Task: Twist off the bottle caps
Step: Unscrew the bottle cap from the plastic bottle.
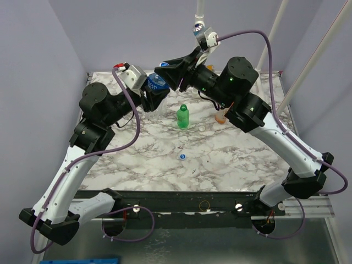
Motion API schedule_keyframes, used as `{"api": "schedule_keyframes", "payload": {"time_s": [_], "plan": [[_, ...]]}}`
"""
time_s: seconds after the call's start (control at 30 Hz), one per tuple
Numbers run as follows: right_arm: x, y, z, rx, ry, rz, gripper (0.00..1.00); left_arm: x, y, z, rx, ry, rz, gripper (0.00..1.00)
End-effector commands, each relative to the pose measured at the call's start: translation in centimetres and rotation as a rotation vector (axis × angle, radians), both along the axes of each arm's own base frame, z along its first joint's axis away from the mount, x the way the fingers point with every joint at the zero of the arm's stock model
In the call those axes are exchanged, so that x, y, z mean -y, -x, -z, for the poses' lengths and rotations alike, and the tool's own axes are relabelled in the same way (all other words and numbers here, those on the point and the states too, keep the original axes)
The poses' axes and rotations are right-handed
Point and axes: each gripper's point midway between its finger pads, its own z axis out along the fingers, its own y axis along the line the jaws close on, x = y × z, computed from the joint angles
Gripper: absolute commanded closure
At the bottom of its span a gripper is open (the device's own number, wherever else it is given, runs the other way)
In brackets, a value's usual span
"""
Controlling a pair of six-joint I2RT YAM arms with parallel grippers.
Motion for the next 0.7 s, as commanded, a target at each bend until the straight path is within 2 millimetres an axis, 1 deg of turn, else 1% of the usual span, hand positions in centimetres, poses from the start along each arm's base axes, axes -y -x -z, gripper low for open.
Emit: {"api": "schedule_keyframes", "payload": {"time_s": [0.0, 0.07, 0.13, 0.2, 0.27, 0.33, 0.37, 0.43, 0.47, 0.53, 0.57, 0.67], "plan": [[1.0, 0.3, -2.6, 0.032, -0.073, 0.01, 0.73, -0.2, 0.7, -1.6, 0.026, 0.037, 0.008, 1.0], [0.8, 0.7, -2.7, 0.034, -0.075, -0.018, 0.84, -0.2, 0.9, -1.6, 0.026, 0.036, 0.016, 1.0], [0.6, 1.2, -2.8, 0.036, -0.078, -0.046, 0.98, 0.0, 1.2, -1.5, 0.021, 0.04, 0.033, 1.0], [0.5, 2.0, -3.0, 0.055, -0.076, -0.078, 1.0, 0.3, 1.7, -1.6, 0.004, 0.052, 0.064, 1.0], [0.3, 2.7, -3.4, 0.075, -0.064, -0.12, 0.99, 0.9, 2.8, -1.8, -0.027, 0.074, 0.125, 1.0], [0.1, 4.0, -3.8, 0.103, -0.046, -0.187, 0.99, 1.9, 4.8, -2.0, -0.061, 0.089, 0.24, 1.0], [0.0, 4.8, -4.1, 0.118, -0.037, -0.236, 0.99, 2.4, 6.3, -2.2, -0.086, 0.094, 0.321, 1.0], [-0.2, 7.0, -4.2, 0.148, -0.012, -0.369, 0.99, 3.2, 9.5, -2.5, -0.146, 0.096, 0.494, 1.0], [-0.2, 8.6, -4.2, 0.166, 0.003, -0.464, 0.99, 3.4, 11.1, -2.6, -0.179, 0.089, 0.583, 1.0], [0.2, 11.2, -4.0, 0.188, 0.017, -0.62, 0.99, 3.5, 13.7, -3.1, -0.249, 0.08, 0.718, 1.0], [0.5, 12.6, -3.6, 0.206, 0.032, -0.712, 0.99, 3.4, 14.6, -3.4, -0.273, 0.08, 0.759, 1.0], [1.6, 15.6, -3.1, 0.237, 0.051, -0.918, 0.99, 3.1, 15.9, -4.4, -0.293, 0.077, 0.817, 1.0]]}}
